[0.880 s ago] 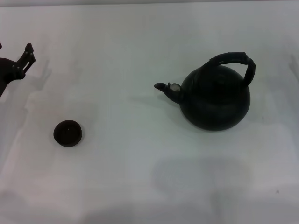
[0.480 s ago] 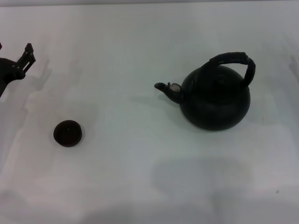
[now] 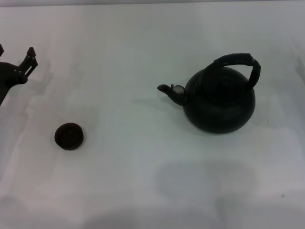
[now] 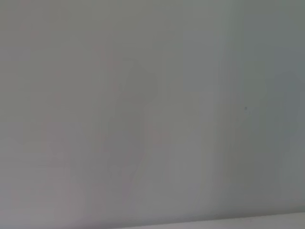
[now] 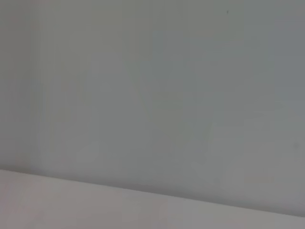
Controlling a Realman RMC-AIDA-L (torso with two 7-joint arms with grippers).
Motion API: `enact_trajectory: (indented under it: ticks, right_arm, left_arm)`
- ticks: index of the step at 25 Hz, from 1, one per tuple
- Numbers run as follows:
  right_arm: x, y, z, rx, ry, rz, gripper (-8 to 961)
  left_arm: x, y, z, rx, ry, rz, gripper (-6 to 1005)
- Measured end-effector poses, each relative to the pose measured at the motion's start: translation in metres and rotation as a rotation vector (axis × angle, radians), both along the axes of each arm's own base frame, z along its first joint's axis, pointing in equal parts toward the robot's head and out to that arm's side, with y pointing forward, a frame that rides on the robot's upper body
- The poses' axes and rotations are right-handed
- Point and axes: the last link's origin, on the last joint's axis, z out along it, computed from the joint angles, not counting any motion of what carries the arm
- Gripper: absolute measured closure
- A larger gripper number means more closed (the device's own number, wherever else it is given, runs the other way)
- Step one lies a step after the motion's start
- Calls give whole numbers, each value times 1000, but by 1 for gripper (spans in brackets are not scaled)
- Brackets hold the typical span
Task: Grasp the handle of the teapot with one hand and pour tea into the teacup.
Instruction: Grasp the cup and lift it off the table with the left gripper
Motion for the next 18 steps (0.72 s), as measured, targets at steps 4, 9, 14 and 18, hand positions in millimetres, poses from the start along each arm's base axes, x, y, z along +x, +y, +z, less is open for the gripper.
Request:
enact_trajectory:
  ticks: [4, 9, 14, 18]
  right_arm:
    - [0, 1, -1, -4, -1, -4, 115]
    - [1, 2, -2, -10, -3, -15, 116]
    - [2, 2, -2, -14, -4, -24, 117]
    - [3, 2, -3, -19, -5, -32, 118]
  left_arm:
    - [1, 0, -2, -15, -3, -6, 143]
    - [2, 9, 4, -61, 38, -38, 141]
    - [2, 29, 38, -49, 79, -70, 140]
    - [8, 51, 67, -88, 104, -77, 138]
